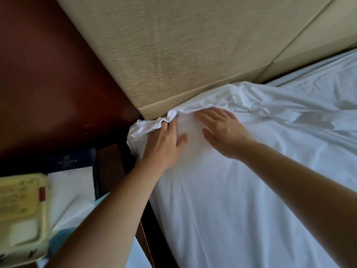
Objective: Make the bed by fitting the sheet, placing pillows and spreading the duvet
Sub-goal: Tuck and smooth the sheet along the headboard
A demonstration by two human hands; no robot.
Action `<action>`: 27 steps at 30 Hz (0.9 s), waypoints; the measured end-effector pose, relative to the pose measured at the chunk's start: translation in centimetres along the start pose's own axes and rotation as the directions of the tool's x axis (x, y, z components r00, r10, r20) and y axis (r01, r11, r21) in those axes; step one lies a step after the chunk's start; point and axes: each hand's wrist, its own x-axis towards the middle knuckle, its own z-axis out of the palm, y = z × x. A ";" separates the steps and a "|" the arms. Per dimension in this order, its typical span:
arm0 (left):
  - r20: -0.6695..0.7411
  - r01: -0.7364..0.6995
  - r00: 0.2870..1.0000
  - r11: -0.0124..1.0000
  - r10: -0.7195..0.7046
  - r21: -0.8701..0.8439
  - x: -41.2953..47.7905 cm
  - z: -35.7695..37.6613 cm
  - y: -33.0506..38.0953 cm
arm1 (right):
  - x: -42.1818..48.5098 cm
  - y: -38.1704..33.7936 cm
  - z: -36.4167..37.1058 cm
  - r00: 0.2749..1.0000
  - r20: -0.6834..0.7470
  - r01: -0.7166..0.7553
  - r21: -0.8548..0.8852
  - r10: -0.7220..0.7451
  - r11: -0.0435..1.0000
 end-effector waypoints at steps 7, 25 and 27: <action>0.063 0.105 0.993 0.993 -0.101 -0.062 1.9 -0.2 0.4 | 2.5 1.3 0.1 0.953 0.209 -0.192 -0.143 0.219 0.971; -0.331 -0.115 0.939 0.992 0.090 -0.058 -2.9 2.5 -2.5 | -1.8 -0.3 4.2 0.954 -0.275 -0.135 -0.057 0.114 0.989; -0.325 -0.116 0.940 0.993 0.104 -0.019 -2.7 2.6 -2.6 | -2.7 -0.2 4.7 0.953 -0.298 -0.070 -0.048 0.052 0.996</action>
